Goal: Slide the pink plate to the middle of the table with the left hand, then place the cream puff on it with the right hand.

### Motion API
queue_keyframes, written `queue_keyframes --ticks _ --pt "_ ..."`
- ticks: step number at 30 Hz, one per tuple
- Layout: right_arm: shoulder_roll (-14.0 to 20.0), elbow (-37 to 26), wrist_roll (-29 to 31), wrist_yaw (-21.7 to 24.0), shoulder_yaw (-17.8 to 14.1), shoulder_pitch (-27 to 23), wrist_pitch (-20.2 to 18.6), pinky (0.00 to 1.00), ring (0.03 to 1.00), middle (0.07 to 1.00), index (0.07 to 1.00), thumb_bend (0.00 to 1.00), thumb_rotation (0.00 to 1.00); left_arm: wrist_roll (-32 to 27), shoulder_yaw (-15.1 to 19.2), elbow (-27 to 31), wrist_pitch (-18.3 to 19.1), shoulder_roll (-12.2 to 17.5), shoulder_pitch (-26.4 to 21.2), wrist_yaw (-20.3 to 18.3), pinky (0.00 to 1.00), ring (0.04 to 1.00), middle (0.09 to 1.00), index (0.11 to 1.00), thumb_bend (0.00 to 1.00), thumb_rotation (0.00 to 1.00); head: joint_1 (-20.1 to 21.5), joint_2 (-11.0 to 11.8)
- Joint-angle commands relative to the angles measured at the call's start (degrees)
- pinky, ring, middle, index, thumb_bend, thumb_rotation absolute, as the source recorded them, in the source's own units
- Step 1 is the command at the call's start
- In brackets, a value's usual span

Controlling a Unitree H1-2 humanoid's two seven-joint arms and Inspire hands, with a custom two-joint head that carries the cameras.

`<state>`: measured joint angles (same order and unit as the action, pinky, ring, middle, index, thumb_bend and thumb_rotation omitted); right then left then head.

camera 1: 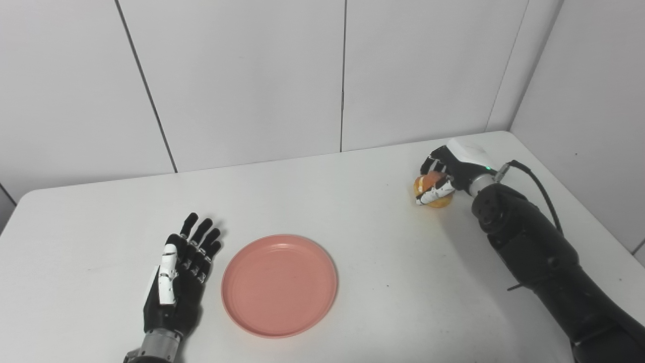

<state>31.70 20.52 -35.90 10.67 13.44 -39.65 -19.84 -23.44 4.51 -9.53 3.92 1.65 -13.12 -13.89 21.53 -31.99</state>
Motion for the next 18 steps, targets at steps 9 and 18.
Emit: queue_keyframes --ticks 9,18 --pt "0.5 -17.7 2.1 7.3 -2.1 -1.2 -5.2 0.34 0.398 0.432 0.543 0.51 0.00 2.9 -1.3 -3.4 3.9 -1.1 3.5 2.5 0.94 0.910 0.920 0.931 0.38 1.00 -3.0 -0.8" --pt "-1.6 -29.2 4.1 13.7 -1.4 -0.2 -6.6 0.36 0.415 0.443 0.535 0.52 0.00 6.3 -2.9 -1.5 4.5 -3.3 3.8 5.0 0.92 0.901 0.913 0.921 0.38 1.00 -10.7 -2.6"
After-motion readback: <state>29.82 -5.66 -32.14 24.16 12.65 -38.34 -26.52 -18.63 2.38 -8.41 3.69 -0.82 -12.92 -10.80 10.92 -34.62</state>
